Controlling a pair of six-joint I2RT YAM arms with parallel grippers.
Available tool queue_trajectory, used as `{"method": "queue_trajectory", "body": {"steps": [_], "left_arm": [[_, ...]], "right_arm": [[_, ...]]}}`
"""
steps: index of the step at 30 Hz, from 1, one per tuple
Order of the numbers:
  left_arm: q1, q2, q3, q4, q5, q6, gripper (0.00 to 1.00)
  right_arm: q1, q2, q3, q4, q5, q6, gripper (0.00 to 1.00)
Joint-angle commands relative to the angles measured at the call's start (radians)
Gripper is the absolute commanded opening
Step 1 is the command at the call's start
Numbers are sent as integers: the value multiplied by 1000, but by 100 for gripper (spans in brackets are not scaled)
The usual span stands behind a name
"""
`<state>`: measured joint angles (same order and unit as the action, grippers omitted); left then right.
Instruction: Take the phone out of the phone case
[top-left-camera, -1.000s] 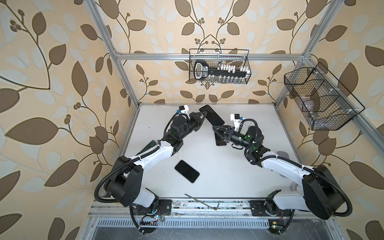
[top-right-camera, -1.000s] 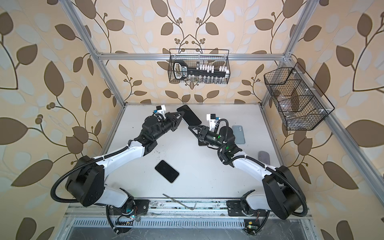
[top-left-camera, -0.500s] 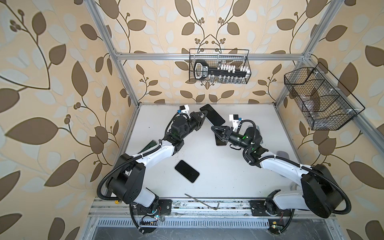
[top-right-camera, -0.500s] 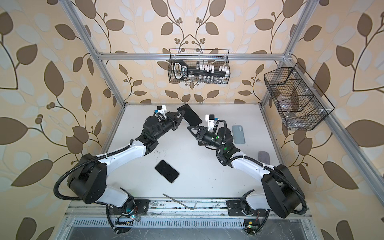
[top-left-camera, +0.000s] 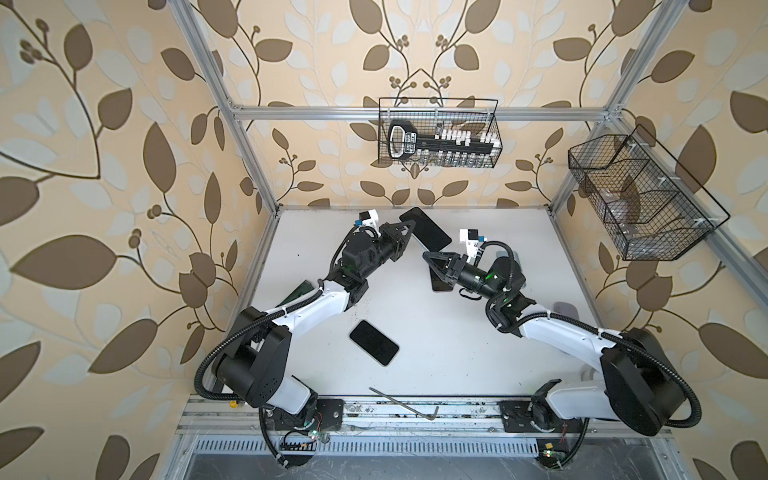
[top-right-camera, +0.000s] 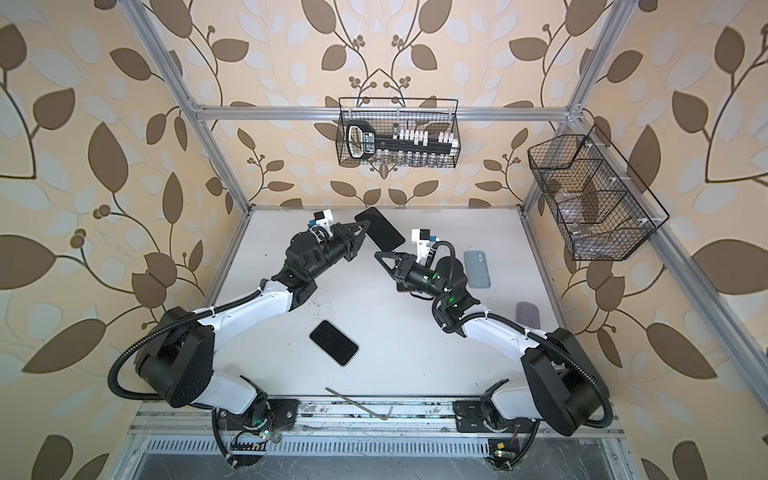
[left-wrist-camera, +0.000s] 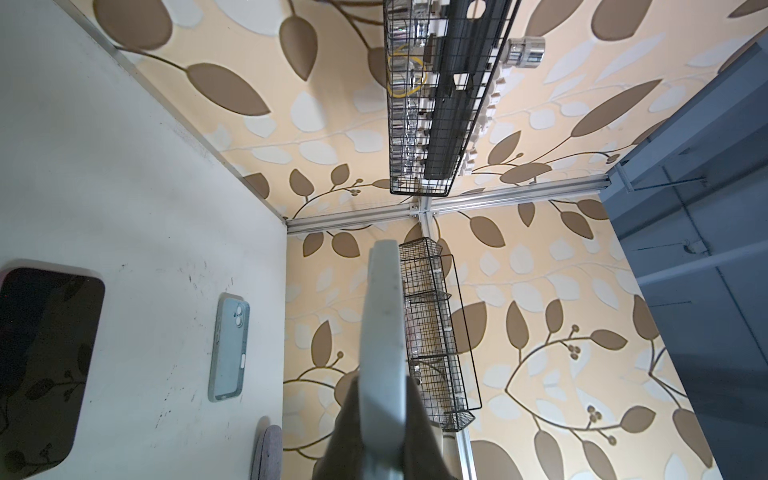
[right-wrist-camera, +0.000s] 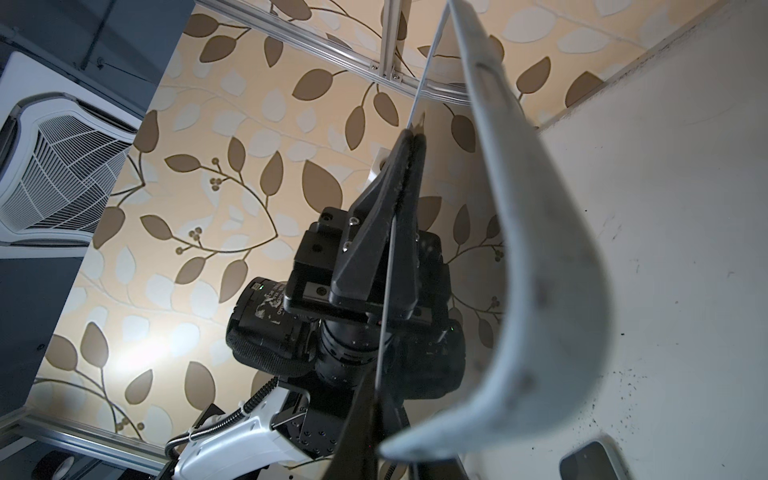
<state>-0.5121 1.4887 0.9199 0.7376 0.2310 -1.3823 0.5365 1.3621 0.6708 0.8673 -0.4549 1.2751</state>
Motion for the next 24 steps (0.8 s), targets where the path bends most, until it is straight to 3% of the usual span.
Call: {"method": "queue_trajectory", "body": {"steps": [1, 13, 24], "left_arm": [[-9, 4, 21, 101, -18, -34, 0], [-11, -27, 50, 46, -49, -181, 0], [-14, -42, 65, 78, -36, -262, 0]], "right_arm": [[-4, 9, -28, 36, 12, -32, 8], [-15, -52, -45, -145, 9, -367, 3], [-47, -53, -93, -133, -13, -485, 2]]}}
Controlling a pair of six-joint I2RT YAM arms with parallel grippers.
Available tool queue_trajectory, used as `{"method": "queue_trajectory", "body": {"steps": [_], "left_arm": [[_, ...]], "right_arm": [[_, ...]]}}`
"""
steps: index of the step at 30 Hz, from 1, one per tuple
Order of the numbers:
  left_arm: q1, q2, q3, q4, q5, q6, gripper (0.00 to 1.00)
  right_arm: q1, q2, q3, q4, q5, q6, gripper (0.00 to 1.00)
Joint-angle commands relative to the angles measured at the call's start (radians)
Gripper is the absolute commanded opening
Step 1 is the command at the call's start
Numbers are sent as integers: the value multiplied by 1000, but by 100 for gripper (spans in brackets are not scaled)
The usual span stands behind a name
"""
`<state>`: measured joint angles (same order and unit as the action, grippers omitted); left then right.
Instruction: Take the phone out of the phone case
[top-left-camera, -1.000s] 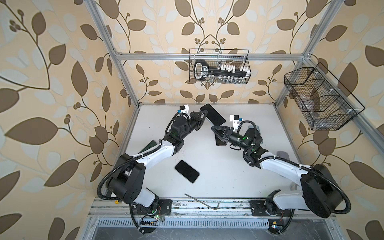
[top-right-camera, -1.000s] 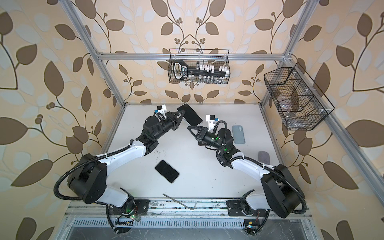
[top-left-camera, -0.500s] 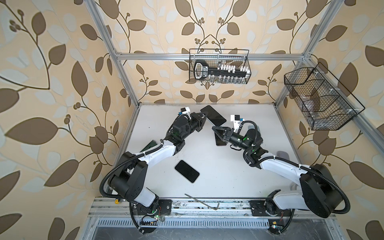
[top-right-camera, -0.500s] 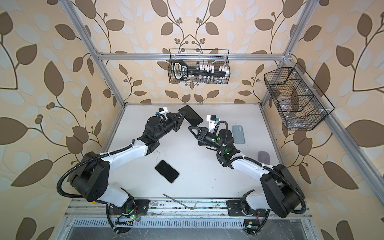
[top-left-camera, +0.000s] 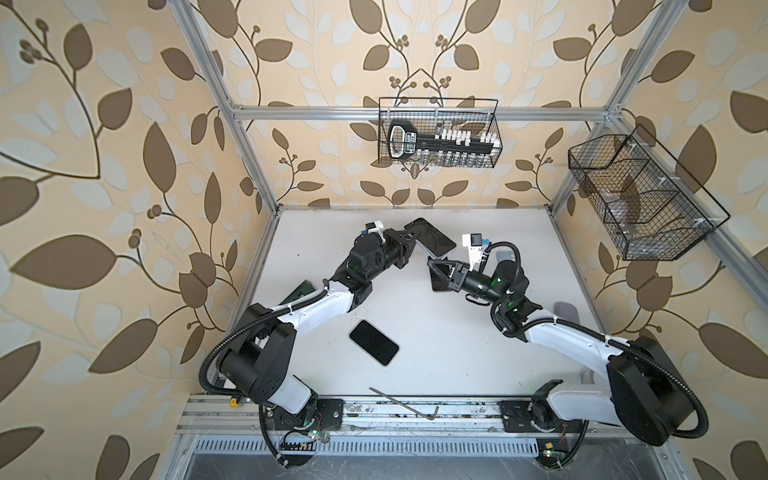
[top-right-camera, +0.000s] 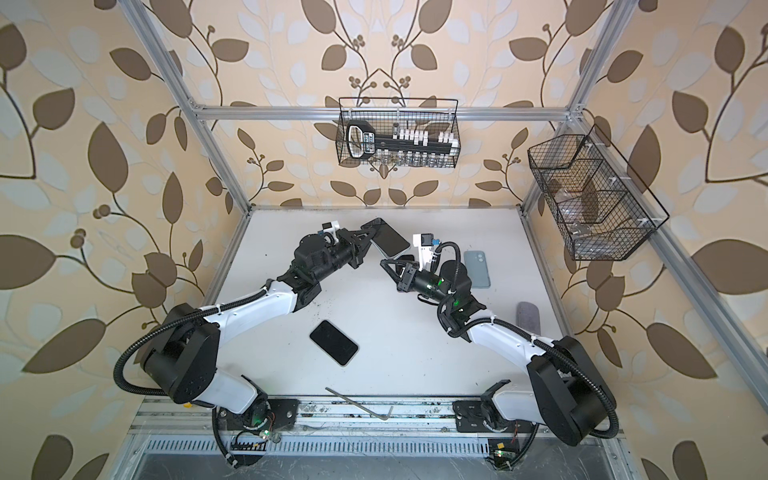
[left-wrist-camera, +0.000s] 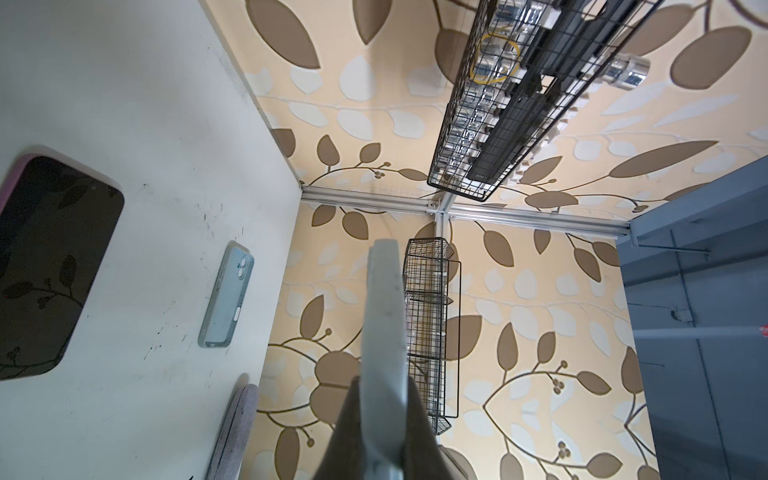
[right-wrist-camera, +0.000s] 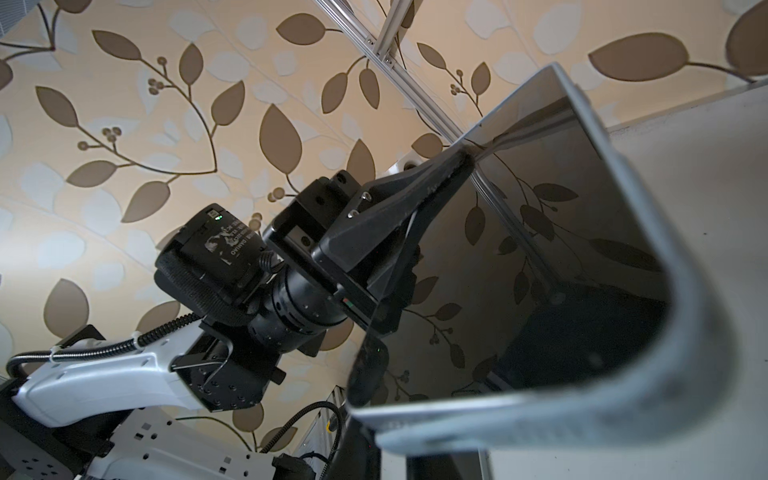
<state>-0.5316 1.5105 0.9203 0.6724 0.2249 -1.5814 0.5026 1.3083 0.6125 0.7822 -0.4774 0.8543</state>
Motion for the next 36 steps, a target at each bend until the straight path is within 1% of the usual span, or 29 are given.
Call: {"method": "queue_trajectory", "body": {"steps": [1, 9, 13, 15, 18, 20, 22, 23, 25, 26, 28, 29, 32, 33, 34, 36], "left_arm": [[3, -64, 66, 145, -29, -63, 0], [2, -56, 94, 154, -1, -37, 0], [4, -41, 116, 131, 29, 35, 0], [10, -26, 142, 98, 74, 82, 0], [36, 7, 187, 44, 159, 154, 0], [65, 32, 222, 18, 238, 207, 0], [93, 44, 248, -8, 287, 239, 0], [113, 52, 273, -23, 336, 275, 0], [136, 62, 327, -113, 401, 353, 0], [144, 68, 366, -156, 454, 418, 0], [154, 74, 437, -311, 506, 540, 0], [156, 77, 478, -377, 549, 616, 0], [157, 96, 597, -620, 636, 850, 0], [159, 106, 631, -688, 672, 909, 0], [160, 114, 656, -743, 696, 966, 0], [163, 120, 677, -789, 752, 1037, 0]], "right_arm": [[-13, 3, -39, -43, 9, -65, 2], [-27, -1, -49, -24, -8, -61, 4], [-47, -31, -33, -88, -43, -95, 11], [-64, -52, -14, -156, -72, -130, 17], [-108, -94, 9, -263, -128, -184, 40], [-143, -122, 44, -377, -180, -247, 56], [-176, -141, 99, -515, -240, -331, 66], [-190, -147, 136, -592, -269, -383, 69], [-214, -151, 201, -732, -326, -469, 74], [-228, -149, 231, -782, -364, -506, 74], [-247, -143, 293, -865, -424, -562, 77], [-252, -136, 335, -936, -445, -613, 77], [-253, -93, 477, -1193, -450, -799, 79], [-252, -76, 518, -1261, -451, -849, 79], [-252, -55, 564, -1338, -457, -906, 78], [-250, -13, 646, -1459, -457, -996, 78]]}}
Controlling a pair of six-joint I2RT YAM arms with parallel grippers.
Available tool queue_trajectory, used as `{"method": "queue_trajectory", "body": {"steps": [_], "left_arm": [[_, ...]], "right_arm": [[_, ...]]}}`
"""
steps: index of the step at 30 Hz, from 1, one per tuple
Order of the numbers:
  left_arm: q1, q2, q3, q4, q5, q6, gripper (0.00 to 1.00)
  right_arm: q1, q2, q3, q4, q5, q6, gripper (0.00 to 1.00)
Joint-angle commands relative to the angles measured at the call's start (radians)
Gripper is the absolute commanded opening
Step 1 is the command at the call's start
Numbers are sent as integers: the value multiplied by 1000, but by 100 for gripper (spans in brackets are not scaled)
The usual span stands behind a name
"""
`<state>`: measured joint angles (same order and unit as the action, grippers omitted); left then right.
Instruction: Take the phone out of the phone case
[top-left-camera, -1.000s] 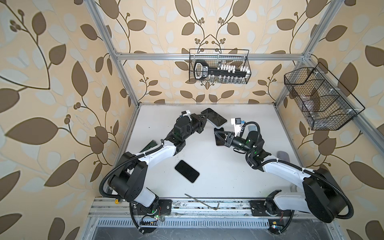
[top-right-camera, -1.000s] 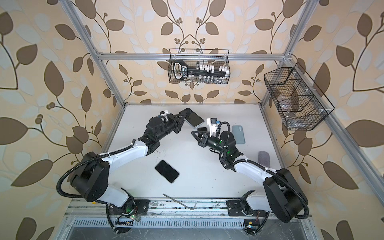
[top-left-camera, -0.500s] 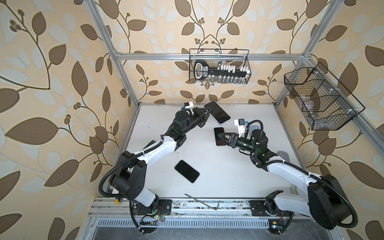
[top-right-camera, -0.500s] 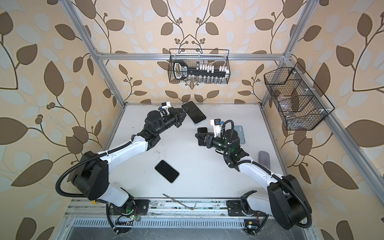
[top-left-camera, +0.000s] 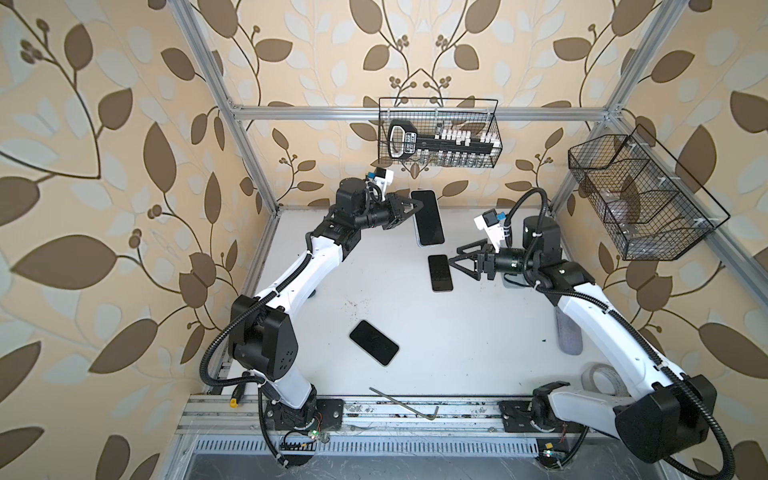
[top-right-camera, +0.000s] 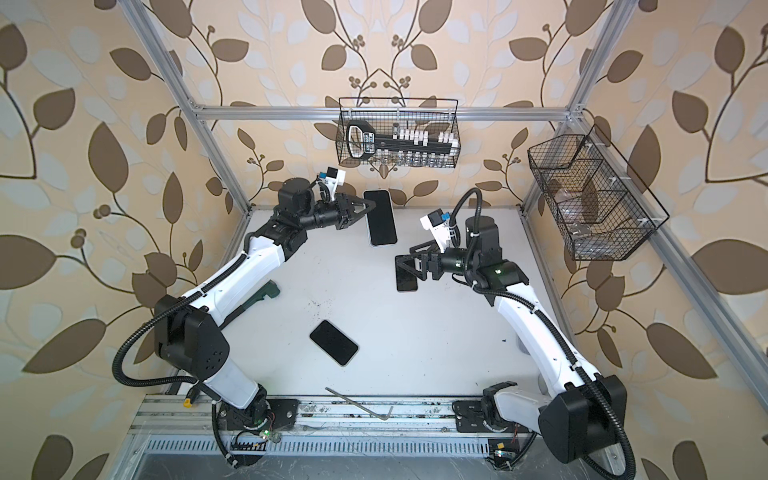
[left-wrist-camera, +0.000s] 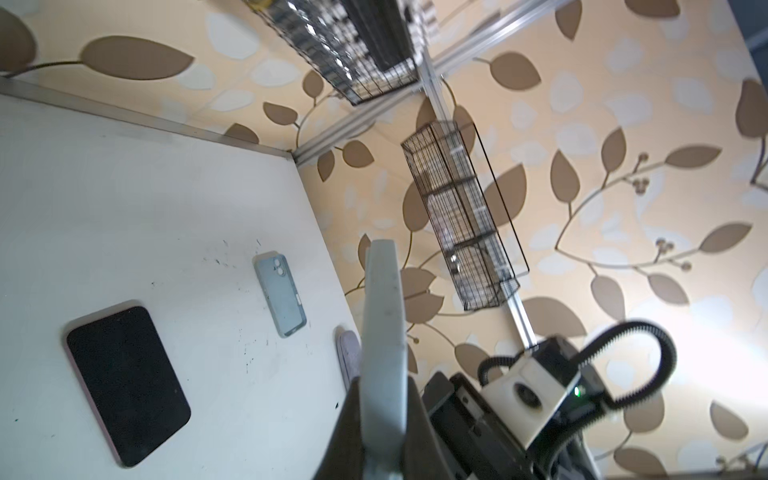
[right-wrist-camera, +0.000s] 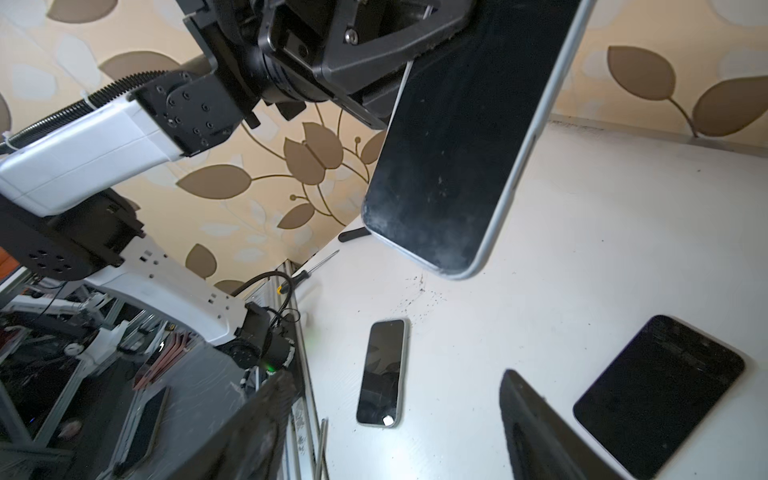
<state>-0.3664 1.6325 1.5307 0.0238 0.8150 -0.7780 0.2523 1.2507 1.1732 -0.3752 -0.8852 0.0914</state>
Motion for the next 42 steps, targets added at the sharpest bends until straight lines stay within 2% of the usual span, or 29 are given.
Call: {"method": "queue_trajectory", "body": {"steps": [1, 4, 8, 17, 24, 33, 42], "left_arm": [[0, 0, 74, -154, 185, 260, 0], [0, 1, 91, -202, 231, 327, 0], [0, -9, 94, -213, 267, 364, 0], [0, -15, 46, -98, 297, 279, 0], [0, -32, 5, -37, 302, 241, 0], [-2, -46, -22, 23, 310, 195, 0], [-3, -56, -37, 54, 304, 174, 0]], "right_arm": [[5, 65, 124, -350, -46, -266, 77], [25, 114, 192, -446, 2, -341, 75], [64, 151, 216, -465, 16, -373, 72], [162, 199, 201, -384, 7, -353, 59], [173, 215, 195, -321, -35, -328, 41], [146, 224, 165, -246, -98, -287, 35], [130, 232, 154, -233, -129, -284, 34]]}}
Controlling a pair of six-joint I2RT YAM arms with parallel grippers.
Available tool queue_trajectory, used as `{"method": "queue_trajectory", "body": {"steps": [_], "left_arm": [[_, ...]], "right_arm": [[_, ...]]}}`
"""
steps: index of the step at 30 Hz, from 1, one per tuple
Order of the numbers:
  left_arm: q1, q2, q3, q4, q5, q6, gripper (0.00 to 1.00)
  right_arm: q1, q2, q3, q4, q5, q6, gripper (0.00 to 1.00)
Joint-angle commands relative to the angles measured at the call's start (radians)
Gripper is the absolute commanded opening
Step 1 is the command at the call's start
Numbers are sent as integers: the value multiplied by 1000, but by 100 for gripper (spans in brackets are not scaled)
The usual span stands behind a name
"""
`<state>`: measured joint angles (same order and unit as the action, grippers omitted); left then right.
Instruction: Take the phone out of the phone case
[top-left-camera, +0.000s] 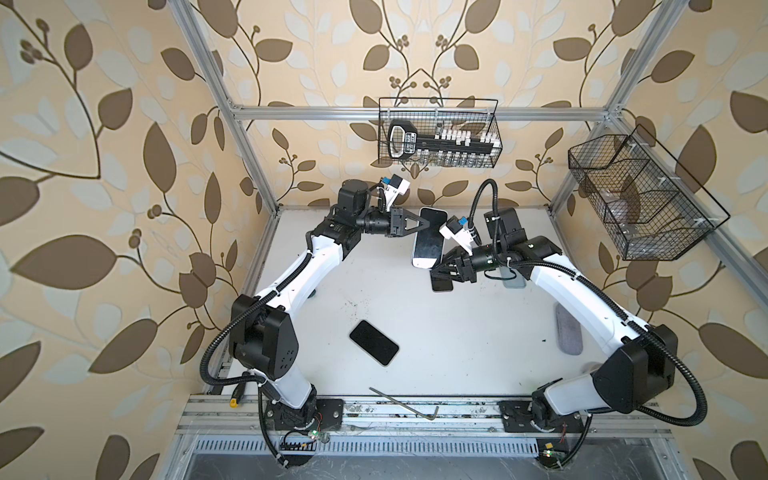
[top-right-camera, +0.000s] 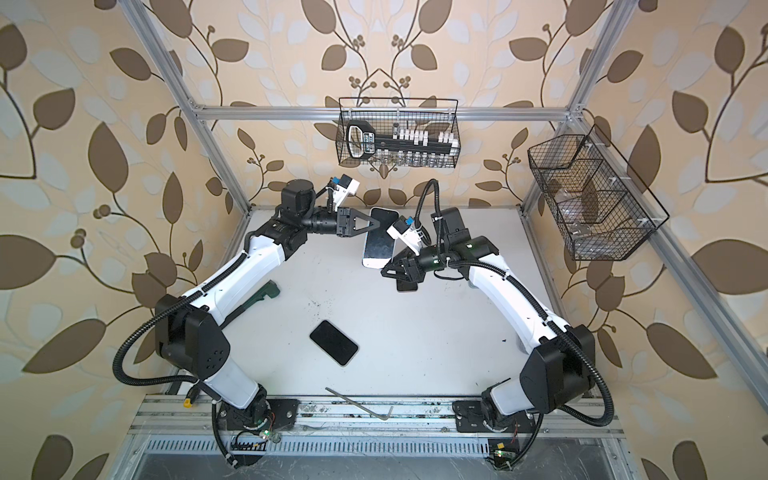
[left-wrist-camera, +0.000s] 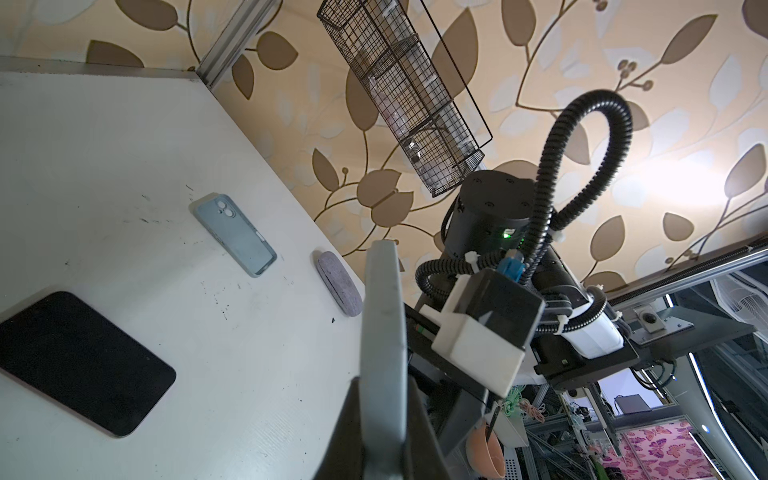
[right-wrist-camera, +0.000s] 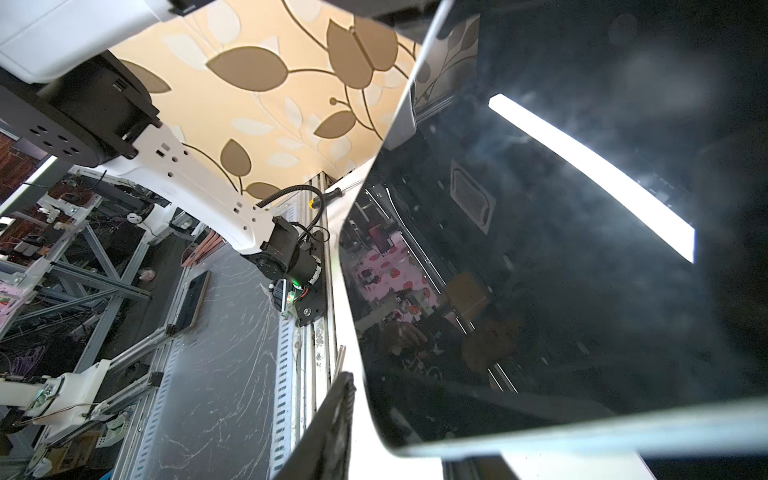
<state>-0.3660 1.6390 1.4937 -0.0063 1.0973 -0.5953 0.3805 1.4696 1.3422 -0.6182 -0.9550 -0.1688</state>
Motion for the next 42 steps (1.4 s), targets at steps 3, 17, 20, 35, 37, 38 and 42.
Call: {"method": "queue_trajectory", "body": {"steps": [3, 17, 20, 35, 37, 38, 42], "left_arm": [[-4, -60, 6, 92, 21, -17, 0], [-4, -56, 15, 116, 27, -43, 0], [-4, -56, 13, 120, 29, -44, 0], [-14, -50, 0, 138, 32, -53, 0], [-16, -50, 0, 138, 32, -55, 0], [-17, -49, 0, 140, 32, -55, 0], [-21, -50, -6, 158, 33, -72, 0]], "right_arm": [[1, 15, -15, -14, -68, -42, 33], [-17, 21, -28, -23, -115, -54, 18], [-20, 24, -28, -14, -135, -49, 18], [-26, 41, -22, 10, -189, -28, 19], [-28, 41, -23, 10, -194, -29, 18], [-27, 42, -24, 10, -196, -29, 17], [-28, 41, -25, 10, -199, -34, 12]]}}
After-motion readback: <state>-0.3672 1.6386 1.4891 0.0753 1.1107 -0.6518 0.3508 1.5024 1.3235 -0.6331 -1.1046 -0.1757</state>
